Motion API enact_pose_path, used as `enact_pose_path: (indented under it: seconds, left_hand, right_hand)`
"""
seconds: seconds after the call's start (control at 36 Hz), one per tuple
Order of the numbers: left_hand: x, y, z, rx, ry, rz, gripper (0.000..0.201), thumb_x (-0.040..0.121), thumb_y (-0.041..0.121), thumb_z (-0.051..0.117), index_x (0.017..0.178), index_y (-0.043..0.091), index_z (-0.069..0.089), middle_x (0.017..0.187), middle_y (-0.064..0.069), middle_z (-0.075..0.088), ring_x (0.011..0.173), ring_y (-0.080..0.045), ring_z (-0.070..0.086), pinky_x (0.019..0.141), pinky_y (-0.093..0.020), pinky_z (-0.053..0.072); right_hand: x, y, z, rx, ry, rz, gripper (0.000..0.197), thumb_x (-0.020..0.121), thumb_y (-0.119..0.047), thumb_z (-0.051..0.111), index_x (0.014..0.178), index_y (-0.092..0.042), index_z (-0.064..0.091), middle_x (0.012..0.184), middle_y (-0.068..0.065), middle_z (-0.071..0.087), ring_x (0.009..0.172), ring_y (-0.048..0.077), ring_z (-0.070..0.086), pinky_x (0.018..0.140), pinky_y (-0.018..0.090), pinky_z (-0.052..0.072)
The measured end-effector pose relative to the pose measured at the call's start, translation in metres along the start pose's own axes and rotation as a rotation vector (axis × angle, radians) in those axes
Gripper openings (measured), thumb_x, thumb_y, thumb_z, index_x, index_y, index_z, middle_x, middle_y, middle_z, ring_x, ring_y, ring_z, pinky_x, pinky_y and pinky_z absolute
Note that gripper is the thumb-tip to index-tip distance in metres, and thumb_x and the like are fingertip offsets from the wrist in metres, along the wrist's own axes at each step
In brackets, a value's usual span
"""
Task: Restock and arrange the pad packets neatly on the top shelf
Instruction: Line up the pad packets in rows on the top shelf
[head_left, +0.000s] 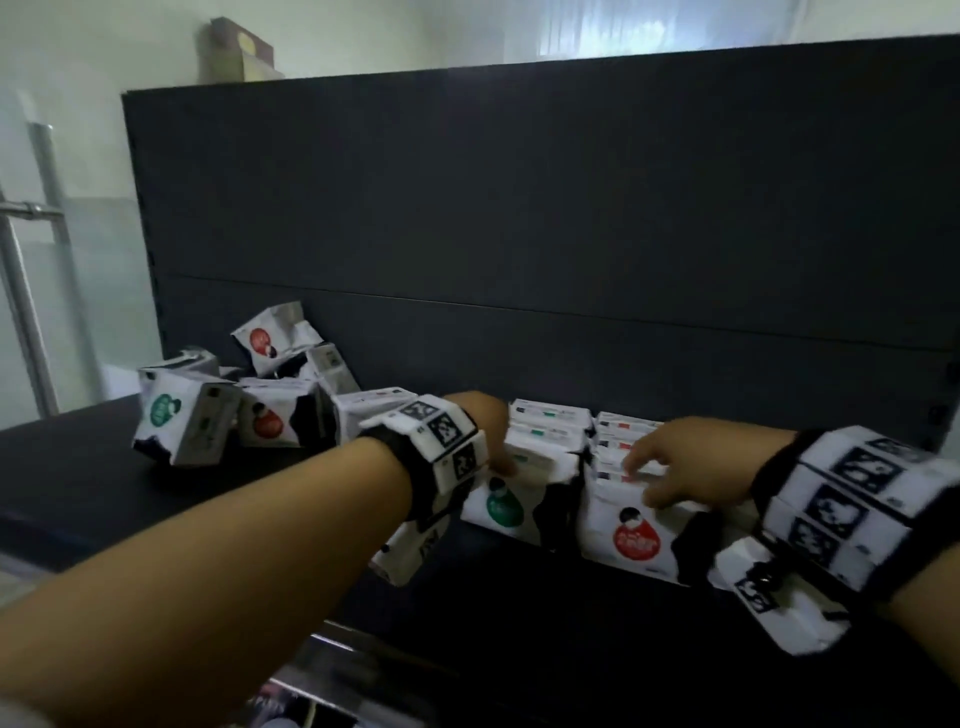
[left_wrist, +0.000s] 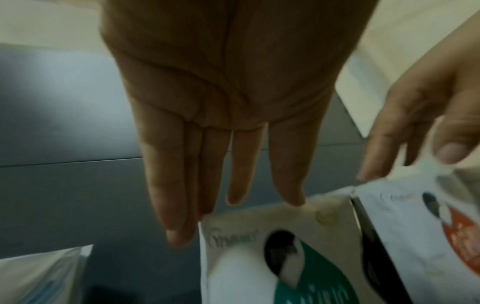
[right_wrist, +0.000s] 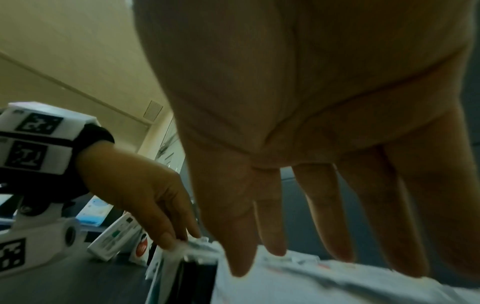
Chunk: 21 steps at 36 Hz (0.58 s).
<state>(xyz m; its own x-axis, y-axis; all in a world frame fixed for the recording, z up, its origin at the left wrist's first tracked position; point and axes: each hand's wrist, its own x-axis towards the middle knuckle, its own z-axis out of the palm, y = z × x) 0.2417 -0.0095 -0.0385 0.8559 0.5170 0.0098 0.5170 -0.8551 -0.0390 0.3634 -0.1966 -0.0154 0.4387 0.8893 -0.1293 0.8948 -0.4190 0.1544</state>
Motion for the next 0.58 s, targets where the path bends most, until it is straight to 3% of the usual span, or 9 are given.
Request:
enact_pose_path:
  seconds: [0.08,0.19,0.25,0.31,0.36,0.5,0.58]
  left_hand:
    - [-0.004,-0.018,-0.008,-0.037,-0.022,0.073,0.038,0.086,0.049,0.06,0.072,0.015,0.05,0.075,-0.001,0.05,0.069,-0.02,0.049,0.066,-0.031,0.041]
    - [-0.018,-0.055,-0.021,-0.111,0.051,0.104,0.038,0.084,0.049,0.062,0.095,0.013,0.068,0.099,-0.004,0.067,0.092,-0.021,0.061,0.088,-0.034,0.05]
    - [-0.026,-0.092,-0.028,-0.095,0.095,0.086,0.038,0.084,0.045,0.063,0.108,0.016,0.069,0.106,-0.001,0.068,0.101,-0.021,0.062,0.09,-0.032,0.049]
    - [-0.034,-0.123,-0.036,-0.043,0.141,0.021,0.036,0.085,0.041,0.062,0.111,0.017,0.068,0.103,0.0,0.067,0.104,-0.022,0.061,0.085,-0.028,0.047]
    - [-0.04,-0.171,-0.042,-0.003,0.151,-0.065,0.037,0.085,0.04,0.061,0.114,0.018,0.067,0.109,-0.001,0.068,0.105,-0.021,0.061,0.09,-0.03,0.048]
    - [-0.048,-0.266,-0.043,-0.093,0.196,-0.267,0.047,0.081,0.039,0.07,0.124,0.023,0.061,0.122,0.003,0.062,0.11,-0.018,0.058,0.087,-0.022,0.041]
    - [-0.048,-0.306,-0.039,-0.068,0.156,-0.319,0.042,0.081,0.032,0.07,0.121,0.022,0.063,0.121,0.0,0.063,0.108,-0.019,0.06,0.083,-0.021,0.041]
  right_hand:
    - [0.004,-0.024,-0.026,0.057,0.078,-0.007,0.047,0.09,-0.04,0.059,0.135,-0.029,0.051,0.136,-0.004,0.054,0.121,0.014,0.052,0.096,0.022,0.039]
    - [0.013,-0.071,-0.066,0.214,0.195,-0.094,0.044,0.088,-0.042,0.063,0.13,-0.032,0.055,0.121,-0.009,0.064,0.104,0.008,0.059,0.084,0.019,0.042]
    - [0.03,-0.102,-0.076,0.254,0.211,-0.135,0.043,0.087,-0.043,0.064,0.128,-0.036,0.056,0.118,-0.012,0.065,0.1,0.006,0.059,0.077,0.016,0.039]
    - [0.043,-0.125,-0.08,0.237,0.202,-0.16,0.044,0.087,-0.041,0.064,0.129,-0.034,0.056,0.121,-0.009,0.064,0.103,0.008,0.059,0.081,0.017,0.037]
    - [0.07,-0.16,-0.083,0.172,0.184,-0.177,0.046,0.088,-0.037,0.065,0.132,-0.03,0.055,0.126,-0.006,0.062,0.11,0.012,0.057,0.082,0.018,0.036]
    - [0.139,-0.228,-0.084,0.026,0.133,-0.176,0.05,0.086,-0.018,0.065,0.135,-0.019,0.054,0.132,0.002,0.058,0.118,0.02,0.055,0.096,0.027,0.045]
    - [0.183,-0.255,-0.082,-0.083,0.106,-0.134,0.05,0.088,-0.012,0.059,0.137,-0.013,0.049,0.137,0.007,0.054,0.121,0.025,0.054,0.099,0.034,0.047]
